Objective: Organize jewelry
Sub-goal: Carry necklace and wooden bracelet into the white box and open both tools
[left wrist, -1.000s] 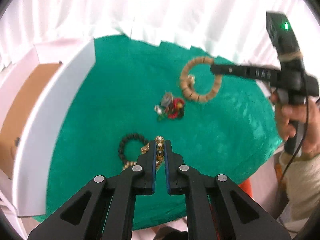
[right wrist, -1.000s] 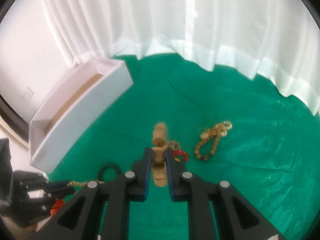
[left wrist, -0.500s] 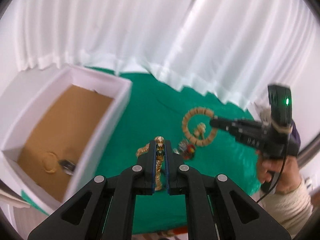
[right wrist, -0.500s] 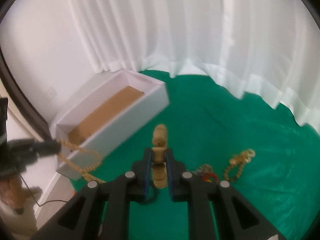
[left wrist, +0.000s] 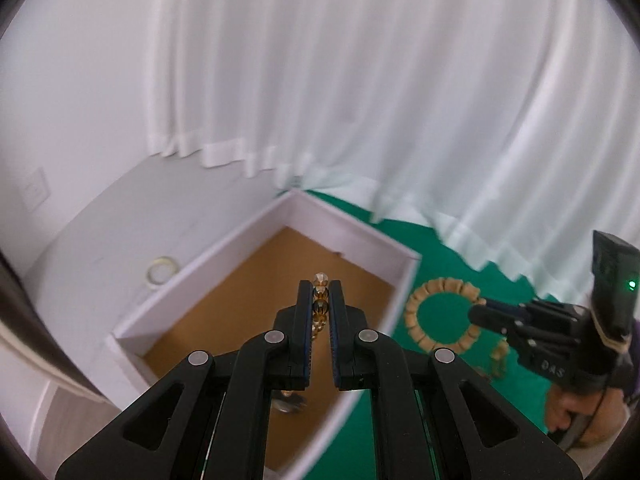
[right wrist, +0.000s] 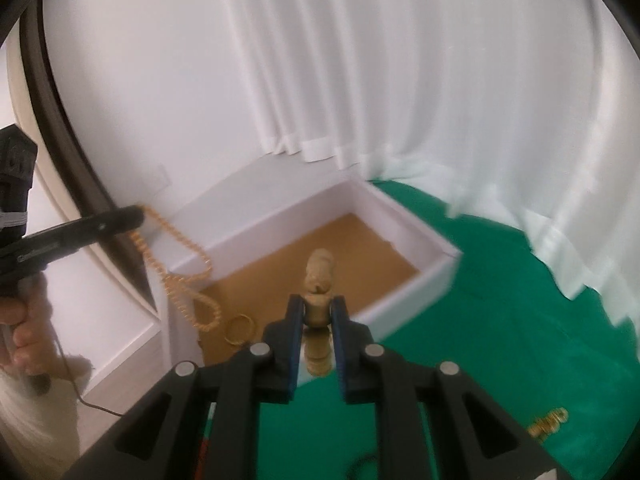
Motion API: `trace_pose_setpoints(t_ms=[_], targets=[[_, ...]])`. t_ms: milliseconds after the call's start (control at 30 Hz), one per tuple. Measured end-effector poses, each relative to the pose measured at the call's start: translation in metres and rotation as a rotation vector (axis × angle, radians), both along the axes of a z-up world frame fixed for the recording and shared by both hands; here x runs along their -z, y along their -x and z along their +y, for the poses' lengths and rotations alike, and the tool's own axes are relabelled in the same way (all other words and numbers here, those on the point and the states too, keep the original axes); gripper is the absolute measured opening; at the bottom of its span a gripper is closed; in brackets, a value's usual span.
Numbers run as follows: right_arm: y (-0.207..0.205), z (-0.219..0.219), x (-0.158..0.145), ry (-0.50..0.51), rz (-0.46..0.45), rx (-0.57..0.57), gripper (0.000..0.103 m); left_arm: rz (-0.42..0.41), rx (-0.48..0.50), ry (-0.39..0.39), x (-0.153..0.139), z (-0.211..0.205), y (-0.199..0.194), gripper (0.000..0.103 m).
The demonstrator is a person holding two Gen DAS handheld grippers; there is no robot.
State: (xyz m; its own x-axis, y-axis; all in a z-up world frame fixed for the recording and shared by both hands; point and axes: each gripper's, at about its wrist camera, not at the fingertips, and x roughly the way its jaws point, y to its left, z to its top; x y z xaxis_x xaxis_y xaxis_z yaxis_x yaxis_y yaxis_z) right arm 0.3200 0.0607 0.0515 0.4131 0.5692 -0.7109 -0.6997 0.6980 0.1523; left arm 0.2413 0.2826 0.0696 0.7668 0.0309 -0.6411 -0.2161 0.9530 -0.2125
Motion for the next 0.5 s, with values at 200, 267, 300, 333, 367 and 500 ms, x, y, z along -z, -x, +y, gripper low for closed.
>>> trace_pose_setpoints(t_ms=[200,267,300,333,367,500], targets=[[-0.025,0.076,0.041,0.068,0.032,-0.064,0.014,0.089,-0.07,0.026,0.048,0.039,-0.025,0.005],[-0.03,0.094,0.055,0.075,0.06,-0.083,0.014,0.127,-0.084,0.039,0.064,0.047,-0.032,0.005],[-0.032,0.1,0.062,0.077,0.069,-0.089,0.014,0.141,-0.091,0.045,0.073,0.051,-0.036,0.005],[-0.034,0.109,0.07,0.078,0.08,-0.102,0.014,0.151,-0.096,0.047,0.079,0.053,-0.04,0.005],[-0.036,0.115,0.076,0.079,0.09,-0.114,0.014,0.161,-0.1,0.047,0.085,0.055,-0.044,0.005],[-0.038,0.134,0.094,0.1,0.09,-0.138,0.015,0.191,-0.116,0.035,0.104,0.057,-0.057,0.005]])
